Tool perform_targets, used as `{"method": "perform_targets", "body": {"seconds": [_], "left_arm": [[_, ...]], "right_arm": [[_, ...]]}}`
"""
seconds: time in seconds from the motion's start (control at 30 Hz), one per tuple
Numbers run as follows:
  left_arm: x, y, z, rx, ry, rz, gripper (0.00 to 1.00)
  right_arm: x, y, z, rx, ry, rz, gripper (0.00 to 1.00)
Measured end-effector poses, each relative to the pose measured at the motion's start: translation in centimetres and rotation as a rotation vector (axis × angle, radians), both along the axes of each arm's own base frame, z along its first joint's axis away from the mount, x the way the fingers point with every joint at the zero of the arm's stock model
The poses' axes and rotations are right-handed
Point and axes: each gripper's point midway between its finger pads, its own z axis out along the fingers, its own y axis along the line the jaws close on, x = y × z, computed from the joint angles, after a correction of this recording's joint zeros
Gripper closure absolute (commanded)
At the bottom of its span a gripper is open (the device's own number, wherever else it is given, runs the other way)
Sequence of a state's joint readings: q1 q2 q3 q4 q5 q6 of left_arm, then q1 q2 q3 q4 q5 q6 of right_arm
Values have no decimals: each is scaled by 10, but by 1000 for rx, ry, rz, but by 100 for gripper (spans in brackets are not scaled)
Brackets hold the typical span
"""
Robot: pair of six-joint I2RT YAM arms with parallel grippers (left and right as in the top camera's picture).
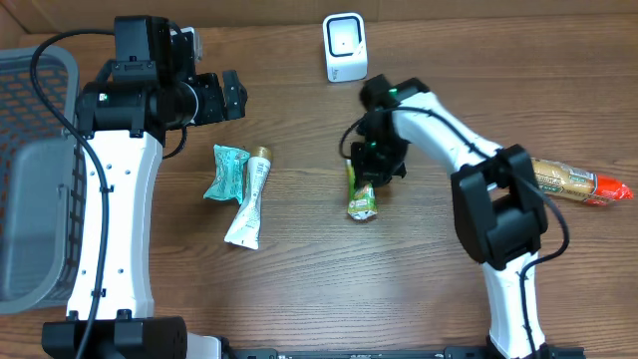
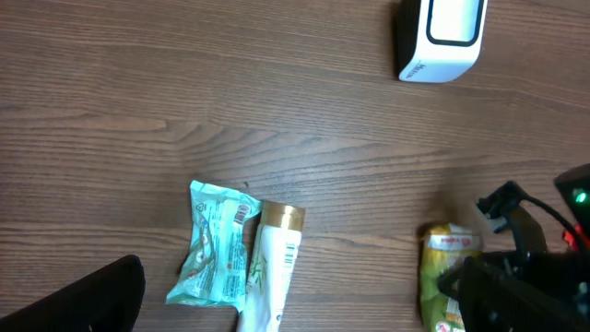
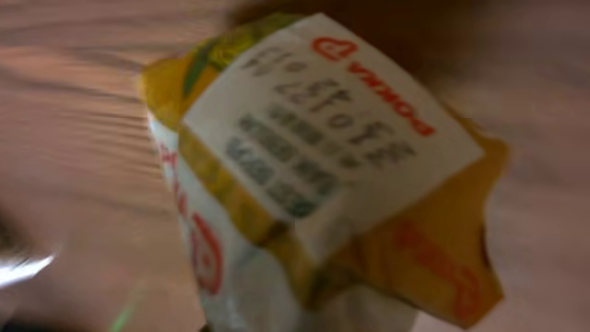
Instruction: Scan the item barcode
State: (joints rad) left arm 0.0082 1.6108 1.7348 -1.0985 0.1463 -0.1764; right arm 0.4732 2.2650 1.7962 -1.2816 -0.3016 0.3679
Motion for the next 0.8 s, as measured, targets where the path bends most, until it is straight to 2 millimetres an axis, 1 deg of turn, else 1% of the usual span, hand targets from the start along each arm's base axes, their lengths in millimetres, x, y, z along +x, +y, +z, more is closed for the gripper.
{"method": "perform_targets", "body": {"seconds": [0.07,0.13,0.17,0.2,0.27,0.3,0.33,0.4,0.47,0.67,0.8], "left_arm": [[0,0,0,0,0,0,1],[0,0,0,0,0,0,1],[0,0,0,0,0,0,0],[0,0,0,0,0,0,1],[0,0,0,0,0,0,0],[0,0,0,0,0,0,0],[0,0,0,0,0,0,1],[0,0,0,0,0,0,0],[0,0,0,0,0,0,1],[0,0,0,0,0,0,0],[0,0,0,0,0,0,0]], "right_arm": [[-6,-7,2,-145,-20,-27,89],[-12,-15,4,-289,-55,-39,79],[-15,-20,5,-366,-80,-36,73],[-17,-23,6,-426,-105,-30,62],[-17,-24,8,-495,-158,-20,52],[-16,-23,9,-513,-178,-16,41],[-16,-21,10,-526,-197,-7,36],[-17,-16,10,-540,-228,11,32],[-19,-4,9,-513,-246,47,30],[-31,36,5,-343,-212,145,32],[-35,51,14,-262,-186,164,32]]}}
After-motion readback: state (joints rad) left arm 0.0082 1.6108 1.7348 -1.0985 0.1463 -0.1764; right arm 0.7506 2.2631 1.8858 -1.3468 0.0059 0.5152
